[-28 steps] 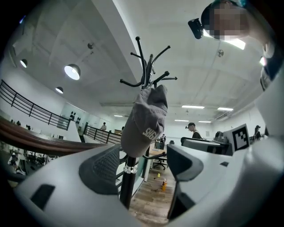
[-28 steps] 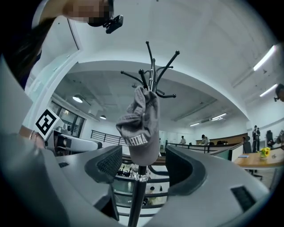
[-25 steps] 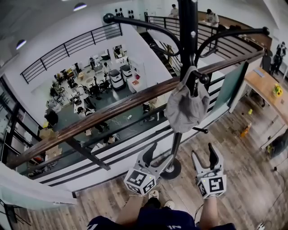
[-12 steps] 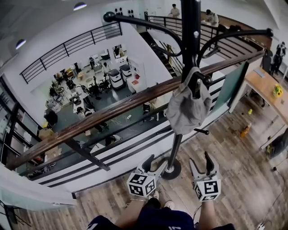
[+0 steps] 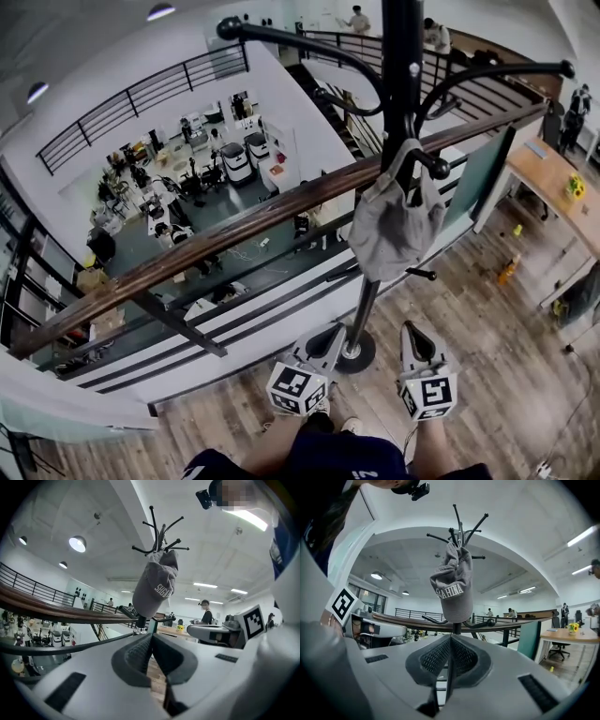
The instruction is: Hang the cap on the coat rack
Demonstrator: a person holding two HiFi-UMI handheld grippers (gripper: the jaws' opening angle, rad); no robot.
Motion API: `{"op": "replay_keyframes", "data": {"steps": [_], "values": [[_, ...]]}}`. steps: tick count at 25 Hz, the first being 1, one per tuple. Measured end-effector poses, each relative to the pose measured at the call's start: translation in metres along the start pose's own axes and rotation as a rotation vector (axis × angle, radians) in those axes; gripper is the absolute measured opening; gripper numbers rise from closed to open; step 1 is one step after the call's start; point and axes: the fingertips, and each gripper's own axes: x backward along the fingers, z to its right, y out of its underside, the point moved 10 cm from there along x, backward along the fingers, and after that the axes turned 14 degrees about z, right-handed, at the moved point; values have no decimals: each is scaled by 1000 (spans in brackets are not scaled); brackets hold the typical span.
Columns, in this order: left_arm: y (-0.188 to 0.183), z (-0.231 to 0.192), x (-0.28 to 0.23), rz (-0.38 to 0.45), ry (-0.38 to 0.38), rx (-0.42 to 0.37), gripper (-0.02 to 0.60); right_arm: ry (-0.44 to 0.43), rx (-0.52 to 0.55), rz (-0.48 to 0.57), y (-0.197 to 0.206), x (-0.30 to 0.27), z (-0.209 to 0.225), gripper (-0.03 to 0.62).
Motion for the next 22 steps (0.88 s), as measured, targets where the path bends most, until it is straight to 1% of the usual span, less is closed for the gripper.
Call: {"op": "replay_keyframes", "data": {"steps": [2, 6, 9, 12, 14, 22], "values": [[3, -2, -1, -18, -18, -15, 3, -9, -5, -4, 1, -3, -5, 9], [2, -4, -3, -23, -21, -40, 3, -6, 49, -42, 1, -7, -12, 9], [1, -6, -3, -30, -28, -50, 3, -33, 63, -41, -4, -10, -17, 8], [0, -8, -5, -31, -40, -52, 3, -39, 85, -29, -6, -14, -19, 8], [-2, -9, -6, -29, -37, -56, 3, -35, 86, -20, -5, -15, -18, 8], [-6, -10, -11, -25, -23, -79, 3, -40, 106, -41, -2, -21, -12, 8]]}}
